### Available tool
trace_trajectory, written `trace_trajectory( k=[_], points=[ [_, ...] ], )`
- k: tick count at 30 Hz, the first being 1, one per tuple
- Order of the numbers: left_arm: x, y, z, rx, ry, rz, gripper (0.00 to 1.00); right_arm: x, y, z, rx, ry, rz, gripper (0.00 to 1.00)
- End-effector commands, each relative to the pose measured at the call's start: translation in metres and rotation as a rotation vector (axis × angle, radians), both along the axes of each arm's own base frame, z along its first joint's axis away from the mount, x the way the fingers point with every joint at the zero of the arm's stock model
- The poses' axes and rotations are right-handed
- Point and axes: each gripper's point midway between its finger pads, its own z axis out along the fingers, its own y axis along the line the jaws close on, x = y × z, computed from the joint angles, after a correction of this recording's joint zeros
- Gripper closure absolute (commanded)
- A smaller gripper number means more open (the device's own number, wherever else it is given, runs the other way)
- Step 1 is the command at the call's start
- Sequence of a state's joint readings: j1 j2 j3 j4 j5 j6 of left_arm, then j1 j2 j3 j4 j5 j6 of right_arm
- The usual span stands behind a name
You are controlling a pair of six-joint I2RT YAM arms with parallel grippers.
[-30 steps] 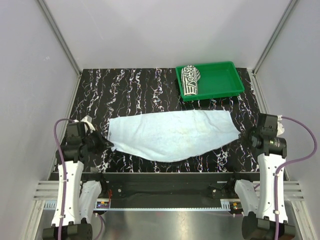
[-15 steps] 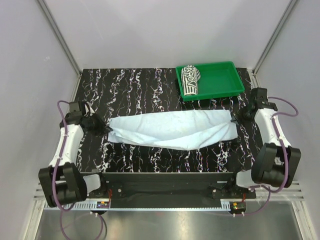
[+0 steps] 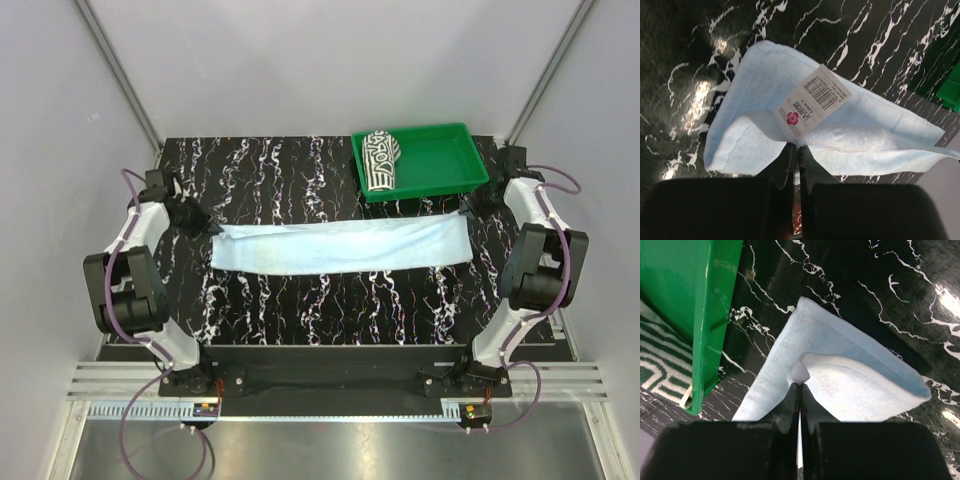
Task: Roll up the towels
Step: Fold the towel
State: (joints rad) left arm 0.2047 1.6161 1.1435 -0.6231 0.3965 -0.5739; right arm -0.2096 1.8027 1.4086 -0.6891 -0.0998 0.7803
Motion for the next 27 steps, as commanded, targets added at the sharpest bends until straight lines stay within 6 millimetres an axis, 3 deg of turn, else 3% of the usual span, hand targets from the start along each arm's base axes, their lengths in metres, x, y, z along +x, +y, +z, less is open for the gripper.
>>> trace_trajectory(
  k=[1,5,7,9,10,13,16,18,19,20,21,22,23,24,25,26,27],
  points=[
    [0.028,0.011,0.000,0.029,-0.036,0.020,1.00,0.020,0.002,0.010,0.001,-0.054,0.034,1.00],
    [0.037,0.014,-0.018,0.039,0.003,0.024,0.99,0.025,0.007,-0.011,0.009,-0.016,0.053,1.00],
    [0.040,0.015,-0.024,0.035,0.021,0.030,0.78,0.027,0.006,-0.018,0.011,-0.003,0.055,1.00],
    [0.046,0.014,-0.028,0.018,0.028,0.023,0.49,0.030,0.005,-0.027,0.013,0.026,0.050,0.78],
    [0.048,0.015,-0.027,0.017,0.030,0.025,0.40,0.031,0.004,-0.034,0.011,0.042,0.054,0.68],
    [0.056,0.024,-0.012,0.041,-0.002,0.036,0.10,0.038,-0.005,-0.028,-0.039,0.041,0.062,0.34],
    [0.056,0.043,0.020,0.147,-0.068,0.071,0.02,0.039,-0.018,-0.002,-0.116,0.023,0.064,0.22],
    [0.051,0.049,0.037,0.199,-0.113,0.080,0.01,0.034,-0.025,0.011,-0.163,0.012,0.051,0.15],
    [0.043,0.054,0.055,0.256,-0.154,0.104,0.01,0.031,-0.026,0.029,-0.182,-0.026,0.047,0.13],
    [0.039,0.053,0.063,0.299,-0.176,0.096,0.01,0.028,-0.026,0.037,-0.192,-0.041,0.048,0.10],
    [0.031,0.055,0.085,0.349,-0.232,0.108,0.01,0.020,-0.027,0.037,-0.199,-0.033,0.043,0.09],
    [0.021,0.064,0.083,0.427,-0.220,0.121,0.01,0.012,-0.027,0.053,-0.213,-0.062,0.043,0.09],
    [0.016,0.061,0.087,0.471,-0.235,0.113,0.01,0.005,-0.026,0.056,-0.221,-0.065,0.046,0.08],
    [0.010,0.060,0.090,0.501,-0.247,0.110,0.01,-0.008,-0.024,0.047,-0.219,-0.044,0.050,0.08],
    [0.006,0.057,0.099,0.517,-0.285,0.101,0.01,-0.017,-0.020,0.058,-0.224,-0.075,0.062,0.08],
    [0.001,0.047,0.091,0.517,-0.281,0.050,0.01,-0.024,-0.018,0.056,-0.216,-0.078,0.071,0.08],
    [-0.001,0.040,0.088,0.499,-0.283,0.022,0.01,-0.039,-0.010,0.039,-0.183,-0.050,0.091,0.08]
  ],
)
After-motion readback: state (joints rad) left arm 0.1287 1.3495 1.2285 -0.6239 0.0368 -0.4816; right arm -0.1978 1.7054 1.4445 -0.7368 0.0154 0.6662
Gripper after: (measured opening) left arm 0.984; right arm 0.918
